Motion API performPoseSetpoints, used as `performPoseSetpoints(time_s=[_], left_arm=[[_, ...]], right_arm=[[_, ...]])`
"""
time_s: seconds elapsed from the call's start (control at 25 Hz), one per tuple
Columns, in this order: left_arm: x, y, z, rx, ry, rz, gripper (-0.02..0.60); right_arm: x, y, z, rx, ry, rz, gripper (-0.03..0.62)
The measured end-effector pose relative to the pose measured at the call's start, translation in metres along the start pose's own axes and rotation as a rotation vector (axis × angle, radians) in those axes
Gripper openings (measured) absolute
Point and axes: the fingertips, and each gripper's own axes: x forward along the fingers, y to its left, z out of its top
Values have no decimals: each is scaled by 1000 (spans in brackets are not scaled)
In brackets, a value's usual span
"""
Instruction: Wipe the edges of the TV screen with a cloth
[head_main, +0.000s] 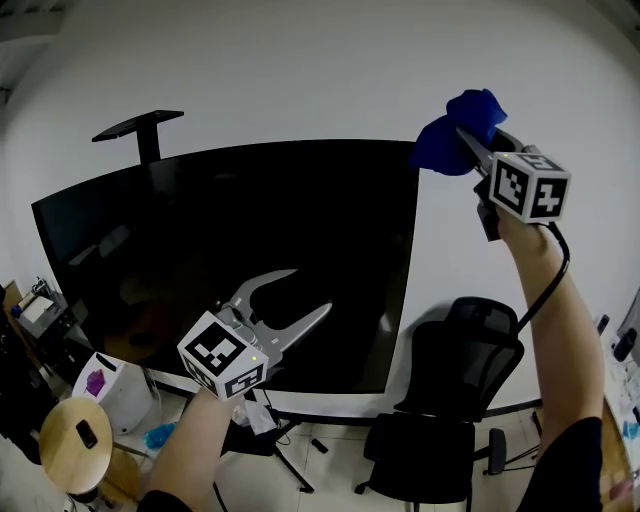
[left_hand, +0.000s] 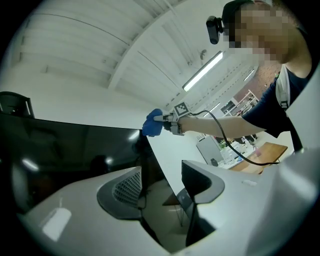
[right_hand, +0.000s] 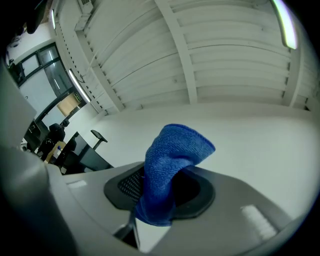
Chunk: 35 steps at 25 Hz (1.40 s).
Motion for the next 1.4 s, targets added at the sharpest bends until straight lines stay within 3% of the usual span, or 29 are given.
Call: performPoseSetpoints(time_s=[0.24, 0.52, 1.04, 1.4], left_arm=[[18, 11, -6, -4, 0, 36, 239], [30, 5, -35, -33, 28, 28, 239], [32, -7, -73, -76, 62, 20, 239], [32, -18, -119, -120, 111, 17, 239]], right_arm=[[25, 13, -32, 79, 2, 92, 140], [31, 25, -78, 205, -4, 129, 130], [5, 49, -140, 261, 39, 128, 123], [-20, 66, -202, 294, 95, 124, 123]])
